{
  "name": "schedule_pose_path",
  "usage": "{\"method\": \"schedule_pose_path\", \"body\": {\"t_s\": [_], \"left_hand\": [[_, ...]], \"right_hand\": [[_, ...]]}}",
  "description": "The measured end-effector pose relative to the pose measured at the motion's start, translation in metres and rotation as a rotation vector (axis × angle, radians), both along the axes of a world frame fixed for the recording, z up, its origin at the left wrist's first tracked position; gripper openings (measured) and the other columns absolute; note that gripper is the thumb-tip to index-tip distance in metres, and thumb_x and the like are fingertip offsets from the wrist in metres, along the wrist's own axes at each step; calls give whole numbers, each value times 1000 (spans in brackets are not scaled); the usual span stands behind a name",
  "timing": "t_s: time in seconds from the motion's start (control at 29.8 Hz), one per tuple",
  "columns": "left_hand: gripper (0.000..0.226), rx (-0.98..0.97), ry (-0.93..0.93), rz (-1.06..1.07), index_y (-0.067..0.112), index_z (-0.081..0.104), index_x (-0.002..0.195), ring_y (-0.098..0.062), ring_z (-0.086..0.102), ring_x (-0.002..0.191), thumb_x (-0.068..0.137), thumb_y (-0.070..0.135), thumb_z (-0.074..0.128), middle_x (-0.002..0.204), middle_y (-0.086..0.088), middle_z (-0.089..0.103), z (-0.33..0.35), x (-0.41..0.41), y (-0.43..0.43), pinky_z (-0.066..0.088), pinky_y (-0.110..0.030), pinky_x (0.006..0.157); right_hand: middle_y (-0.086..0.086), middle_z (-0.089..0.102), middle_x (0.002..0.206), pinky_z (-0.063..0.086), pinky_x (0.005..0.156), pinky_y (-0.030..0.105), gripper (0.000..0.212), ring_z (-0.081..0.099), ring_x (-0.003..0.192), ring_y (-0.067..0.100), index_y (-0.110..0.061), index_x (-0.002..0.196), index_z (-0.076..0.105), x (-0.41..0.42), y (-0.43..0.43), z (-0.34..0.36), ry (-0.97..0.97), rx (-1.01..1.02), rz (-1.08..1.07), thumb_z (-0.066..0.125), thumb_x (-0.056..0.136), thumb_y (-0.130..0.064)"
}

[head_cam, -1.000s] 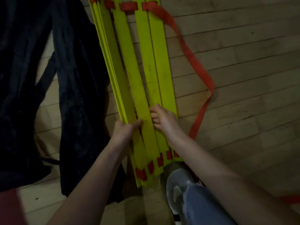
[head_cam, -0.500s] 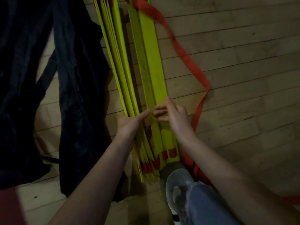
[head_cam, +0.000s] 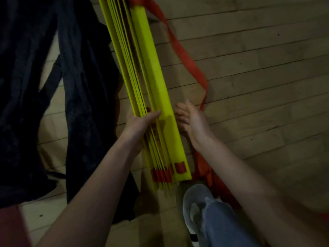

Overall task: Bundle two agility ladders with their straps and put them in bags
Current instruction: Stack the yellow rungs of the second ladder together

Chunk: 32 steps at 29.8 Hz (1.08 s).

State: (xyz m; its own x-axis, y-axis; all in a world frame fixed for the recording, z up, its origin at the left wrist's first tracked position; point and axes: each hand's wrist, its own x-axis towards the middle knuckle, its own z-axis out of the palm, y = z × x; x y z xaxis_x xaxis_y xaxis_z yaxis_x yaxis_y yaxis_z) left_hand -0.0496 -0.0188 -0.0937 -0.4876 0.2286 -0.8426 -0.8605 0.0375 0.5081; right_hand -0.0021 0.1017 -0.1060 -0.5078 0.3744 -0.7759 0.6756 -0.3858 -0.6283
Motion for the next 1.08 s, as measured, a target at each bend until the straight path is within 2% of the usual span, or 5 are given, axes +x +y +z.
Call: {"method": "schedule_pose_path", "body": {"t_s": [0.37,0.64,0.84,0.94,1.08], "left_hand": [[12,73,46,-60,9,65,96,-21,69,75,85,13,63,86,-11,72,-10,23,-11,59,-35,70],[18,80,237,-167,11,65,83,-15,67,66,78,-7,65,70,0,70,-12,27,-6,57,-33,62],[25,85,137,-189,3,57,96,-9,58,56,76,-8,66,67,0,58,-10,48,-13,48,-19,48],[57,32,138,-226,6,43,122,-8,55,71,73,-10,69,82,0,56,3,69,-29,48,-13,53],[82,-25,197,-389,7,28,135,-7,52,89,69,-7,76,97,4,48,28,76,-59,49,-10,67]], "right_hand": [[10,64,114,44,98,35,40,59,107,21,-23,95,69,12,-23,0,50,10,266,31,99,-36],[-2,61,99,46,72,26,24,58,87,11,-22,113,54,-14,-20,3,99,42,208,42,96,-35],[9,32,149,30,110,38,97,35,135,22,-19,148,13,-61,-24,12,30,37,208,69,75,-48],[10,43,143,35,109,43,120,42,130,25,-15,143,29,-68,-39,31,-36,97,359,78,46,-66],[8,59,118,45,91,31,70,54,112,25,-13,110,52,-63,-63,61,-28,128,503,73,52,-45]]}}
